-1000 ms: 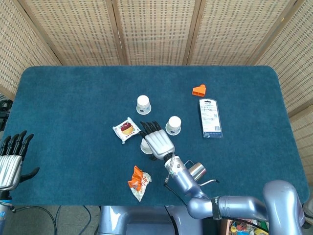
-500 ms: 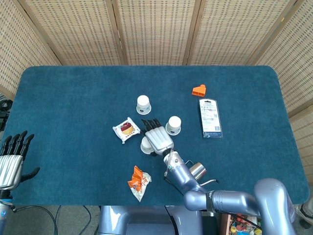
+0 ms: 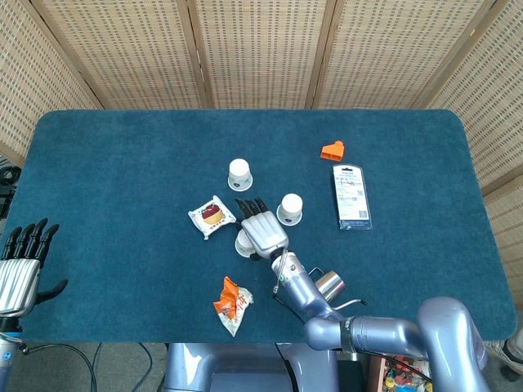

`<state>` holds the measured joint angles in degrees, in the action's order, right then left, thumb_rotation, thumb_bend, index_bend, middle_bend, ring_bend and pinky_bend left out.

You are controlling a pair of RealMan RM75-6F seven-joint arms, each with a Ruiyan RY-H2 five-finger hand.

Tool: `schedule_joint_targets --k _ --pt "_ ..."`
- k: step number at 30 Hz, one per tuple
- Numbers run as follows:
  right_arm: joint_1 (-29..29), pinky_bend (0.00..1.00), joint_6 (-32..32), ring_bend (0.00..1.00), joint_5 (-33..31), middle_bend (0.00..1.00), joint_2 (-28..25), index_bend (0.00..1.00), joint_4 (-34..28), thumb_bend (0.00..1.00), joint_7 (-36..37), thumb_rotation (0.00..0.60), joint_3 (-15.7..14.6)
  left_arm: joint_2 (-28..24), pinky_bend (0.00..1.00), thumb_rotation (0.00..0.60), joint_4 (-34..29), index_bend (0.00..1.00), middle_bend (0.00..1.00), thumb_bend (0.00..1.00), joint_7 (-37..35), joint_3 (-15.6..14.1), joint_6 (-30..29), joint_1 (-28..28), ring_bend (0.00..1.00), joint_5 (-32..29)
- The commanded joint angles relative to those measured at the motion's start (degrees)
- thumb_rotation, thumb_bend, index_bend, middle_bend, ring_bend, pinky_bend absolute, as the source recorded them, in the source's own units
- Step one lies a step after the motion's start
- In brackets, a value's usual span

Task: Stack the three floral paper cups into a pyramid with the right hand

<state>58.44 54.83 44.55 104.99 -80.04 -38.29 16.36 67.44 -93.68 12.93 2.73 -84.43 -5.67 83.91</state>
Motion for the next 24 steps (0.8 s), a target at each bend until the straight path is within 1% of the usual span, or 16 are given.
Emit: schedule_joint_targets --k 1,9,18,24 --pt "0.0 0.0 0.2 0.0 0.2 0.0 0.2 0.46 0.2 0.04 0.3 0.6 0.0 0.0 0.0 0.6 0.0 0.0 0.0 0.2 0.0 0.0 0.0 0.0 0.0 0.0" --pt "0.2 0.0 0.5 0.0 0.6 0.0 0.2 0.49 0.5 0.04 0.6 0.6 -0.2 0.0 0.0 0.6 0.0 0.0 0.0 0.2 0.0 -0.1 0.1 -0.1 0.0 0.2" --pt "0.4 0.0 1.1 0.0 1.6 0.01 0.2 0.49 0.0 0.04 0.6 0.6 -0.4 0.1 0.0 0.6 0.1 0.0 0.0 0.2 -0.1 -0.2 0.2 -0.2 0.0 0.2" --pt "1.1 0.0 2.1 0.0 2.7 0.01 -0.2 0.49 -0.7 0.04 0.1 0.6 0.4 0.1 0.0 0.6 0.2 0.0 0.0 0.2 -0.2 -0.2 0.2 -0.1 0.0 0.1"
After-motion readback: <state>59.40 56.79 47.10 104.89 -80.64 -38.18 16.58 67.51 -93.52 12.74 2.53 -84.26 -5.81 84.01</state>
